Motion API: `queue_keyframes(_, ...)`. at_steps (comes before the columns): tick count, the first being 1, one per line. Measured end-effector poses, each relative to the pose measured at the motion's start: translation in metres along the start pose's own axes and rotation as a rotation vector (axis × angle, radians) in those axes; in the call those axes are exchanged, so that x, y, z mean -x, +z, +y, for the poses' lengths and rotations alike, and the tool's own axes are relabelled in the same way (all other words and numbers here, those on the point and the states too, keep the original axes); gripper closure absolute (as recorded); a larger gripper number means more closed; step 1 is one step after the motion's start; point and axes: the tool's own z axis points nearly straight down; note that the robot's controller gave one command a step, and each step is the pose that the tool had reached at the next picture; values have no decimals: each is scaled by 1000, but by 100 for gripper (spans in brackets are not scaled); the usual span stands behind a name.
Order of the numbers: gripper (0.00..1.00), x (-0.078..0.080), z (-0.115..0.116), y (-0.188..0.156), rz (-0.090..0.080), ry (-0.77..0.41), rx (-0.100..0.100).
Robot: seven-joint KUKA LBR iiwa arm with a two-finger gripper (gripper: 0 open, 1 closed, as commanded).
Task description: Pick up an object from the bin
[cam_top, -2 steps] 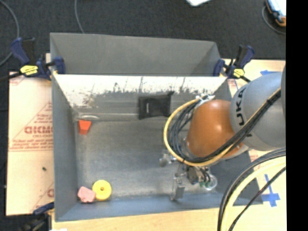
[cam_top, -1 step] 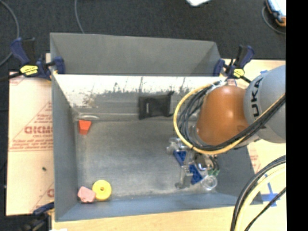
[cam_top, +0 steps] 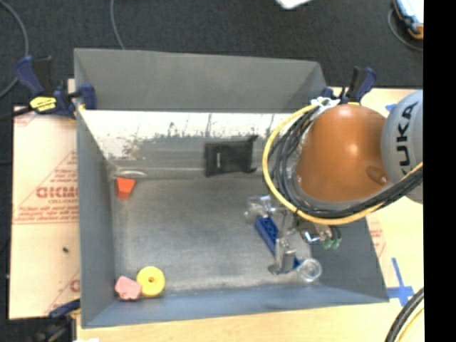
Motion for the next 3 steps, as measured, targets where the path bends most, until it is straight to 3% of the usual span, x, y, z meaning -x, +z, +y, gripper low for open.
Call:
queue_keyframes(1,0,31,-89,-4,-15,-38,-6)
queue_keyframes(2,0,-12,-79,54,-4,-198,-1)
queue_keyframes(3,0,13,-72,86,-17,-228,-7)
